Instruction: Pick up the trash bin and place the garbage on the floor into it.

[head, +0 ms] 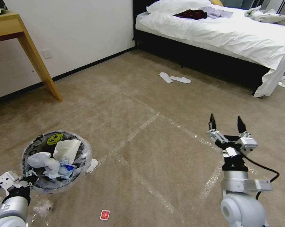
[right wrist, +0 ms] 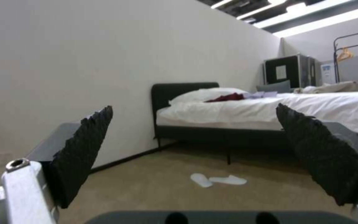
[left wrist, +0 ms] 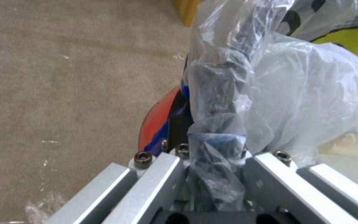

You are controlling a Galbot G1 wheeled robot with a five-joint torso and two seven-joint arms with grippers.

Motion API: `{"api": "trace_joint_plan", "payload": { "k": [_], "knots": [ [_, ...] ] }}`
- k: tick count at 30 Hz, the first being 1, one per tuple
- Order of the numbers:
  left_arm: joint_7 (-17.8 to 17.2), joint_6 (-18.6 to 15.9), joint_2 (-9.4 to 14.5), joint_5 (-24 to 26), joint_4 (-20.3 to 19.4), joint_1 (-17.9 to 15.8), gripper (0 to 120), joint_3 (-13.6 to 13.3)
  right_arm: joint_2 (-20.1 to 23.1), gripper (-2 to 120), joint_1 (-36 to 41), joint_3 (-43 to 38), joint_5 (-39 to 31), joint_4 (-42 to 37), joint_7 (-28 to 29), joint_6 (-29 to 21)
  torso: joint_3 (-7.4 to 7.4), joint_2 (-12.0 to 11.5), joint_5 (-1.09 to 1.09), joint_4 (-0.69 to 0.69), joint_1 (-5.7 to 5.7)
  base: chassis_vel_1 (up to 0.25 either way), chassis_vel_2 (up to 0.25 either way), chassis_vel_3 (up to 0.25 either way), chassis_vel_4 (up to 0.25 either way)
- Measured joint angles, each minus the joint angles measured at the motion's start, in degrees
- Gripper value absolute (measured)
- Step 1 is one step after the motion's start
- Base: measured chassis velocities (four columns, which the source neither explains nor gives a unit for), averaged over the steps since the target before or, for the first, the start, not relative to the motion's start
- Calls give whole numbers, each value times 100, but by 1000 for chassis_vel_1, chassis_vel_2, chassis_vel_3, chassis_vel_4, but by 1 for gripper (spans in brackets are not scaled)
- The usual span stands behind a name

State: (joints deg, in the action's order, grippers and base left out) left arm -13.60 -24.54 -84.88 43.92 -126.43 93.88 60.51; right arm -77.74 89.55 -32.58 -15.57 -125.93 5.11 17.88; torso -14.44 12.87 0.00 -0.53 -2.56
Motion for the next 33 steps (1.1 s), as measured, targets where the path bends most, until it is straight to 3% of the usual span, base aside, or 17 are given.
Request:
{"api": "trace_joint_plan", "payload": {
  "k": [14,33],
  "knots": [
    [75,66,13,1,24,54,0,-27,-134,100,485,139,392,-192,-108,89,0,0,0,0,0,0,0,0,0],
    [34,36,34,-33,214,-123,0,-115,-65,100,224,3,207,-30,-105,-10,-1,0,0,0,-1,0,0,0,0]
  ]
}}
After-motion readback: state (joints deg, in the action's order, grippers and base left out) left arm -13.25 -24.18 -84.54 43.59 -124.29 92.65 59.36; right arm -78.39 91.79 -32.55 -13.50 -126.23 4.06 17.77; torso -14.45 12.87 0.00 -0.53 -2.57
